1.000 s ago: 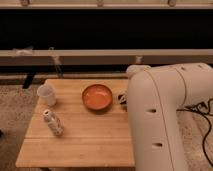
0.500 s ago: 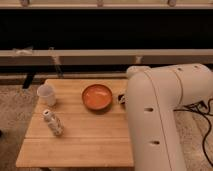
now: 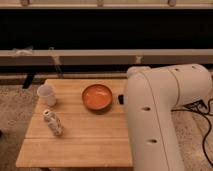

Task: Drag the pepper across the table

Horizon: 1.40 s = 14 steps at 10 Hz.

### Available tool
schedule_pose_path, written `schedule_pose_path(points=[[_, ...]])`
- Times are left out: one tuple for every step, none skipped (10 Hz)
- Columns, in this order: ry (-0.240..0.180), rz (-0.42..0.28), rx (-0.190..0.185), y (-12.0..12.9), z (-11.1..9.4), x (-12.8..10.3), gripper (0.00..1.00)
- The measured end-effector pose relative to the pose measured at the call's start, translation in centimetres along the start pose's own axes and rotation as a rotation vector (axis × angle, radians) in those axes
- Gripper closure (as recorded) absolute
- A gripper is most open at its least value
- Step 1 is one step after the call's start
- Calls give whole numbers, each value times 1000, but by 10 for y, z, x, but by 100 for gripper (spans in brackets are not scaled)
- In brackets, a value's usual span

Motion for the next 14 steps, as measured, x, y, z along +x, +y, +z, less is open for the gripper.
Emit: schedule_pose_path(points=[[-5,1,2,-1,1,-2,74],[-8,2,3,0,1,-3,84],[-11,0,5,-1,1,-3,95],[-14,-5,7,-1,-1,-3,99],[-14,-13,7,0,-4,0,100],[-12,-27,12,0,-8,5,100],[-10,-42,16,1,-11,11,100],[-5,-59,21,1,-14,19,100],[0,-75,25,1,-17,25,100],[9,-95,31,2,-20,34,100],[20,-115,41,2,-20,44,100],[30,-129,49,1,-20,51,100],[46,-149,60,-1,-19,64,100],[57,-170,69,-3,-19,75,100]])
